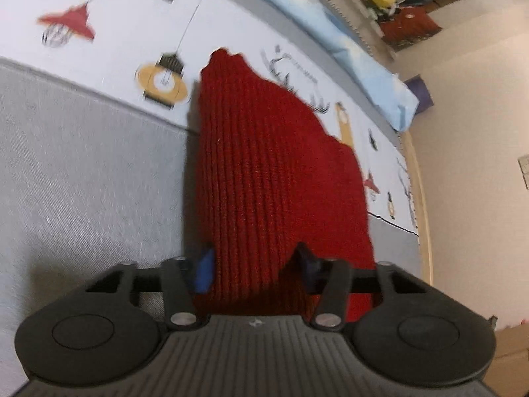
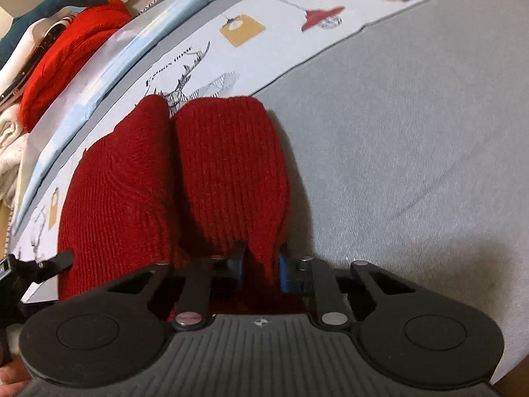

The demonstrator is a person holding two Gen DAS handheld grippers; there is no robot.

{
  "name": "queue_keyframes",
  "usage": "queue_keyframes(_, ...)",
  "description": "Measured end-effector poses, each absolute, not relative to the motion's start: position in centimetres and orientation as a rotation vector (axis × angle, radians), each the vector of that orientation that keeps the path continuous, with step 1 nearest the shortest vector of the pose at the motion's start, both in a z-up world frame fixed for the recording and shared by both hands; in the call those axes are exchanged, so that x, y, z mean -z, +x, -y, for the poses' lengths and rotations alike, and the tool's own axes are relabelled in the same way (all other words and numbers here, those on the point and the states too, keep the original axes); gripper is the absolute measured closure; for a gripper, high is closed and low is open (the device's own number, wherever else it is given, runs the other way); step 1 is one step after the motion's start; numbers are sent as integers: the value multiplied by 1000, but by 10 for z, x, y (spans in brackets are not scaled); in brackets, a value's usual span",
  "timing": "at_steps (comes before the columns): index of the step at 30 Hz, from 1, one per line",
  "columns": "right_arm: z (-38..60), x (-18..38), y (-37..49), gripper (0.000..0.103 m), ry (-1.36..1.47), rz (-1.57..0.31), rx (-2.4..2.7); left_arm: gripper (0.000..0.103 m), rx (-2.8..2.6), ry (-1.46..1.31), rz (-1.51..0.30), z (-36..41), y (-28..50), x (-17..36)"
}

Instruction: Fold small clothes

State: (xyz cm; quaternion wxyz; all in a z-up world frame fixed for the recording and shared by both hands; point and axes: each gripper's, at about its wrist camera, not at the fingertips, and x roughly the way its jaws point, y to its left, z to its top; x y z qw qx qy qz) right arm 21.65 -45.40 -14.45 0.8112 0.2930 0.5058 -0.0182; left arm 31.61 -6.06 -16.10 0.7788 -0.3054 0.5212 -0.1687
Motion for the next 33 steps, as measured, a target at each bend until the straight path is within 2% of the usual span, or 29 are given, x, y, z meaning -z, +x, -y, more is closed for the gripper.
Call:
queue_keyframes(6,424,127,221,88,665,-1009,-37,56,319,-551,-1039,18,305,119)
queue_keyframes(14,332,101,225,90,633,-976,-281,60,179,-515,-920,-93,284,74)
queue_keyframes(17,310,99,225,90,562,-1027,-307,57,157,-497,-860,-118,273,58)
queue_keyframes(19,306,98,225,89,498,-1059,-261,57,132,-416,-890,-123,264,53)
queue_keyframes(23,312,65,222,82,404,-972,-229,57,169,-250,-938,-121,239,35)
queue_keyframes(27,306,59,222,58,423,-939,-303,55,187,-242,-922,-115,216,27)
queue_keyframes(29,296,69,220,51,460,-966,-365,55,182,-265,-888,-116,203,33)
queue_keyframes(33,276,86,222,50,480,-1054,-413,55,113,-282,-951,-109,203,50)
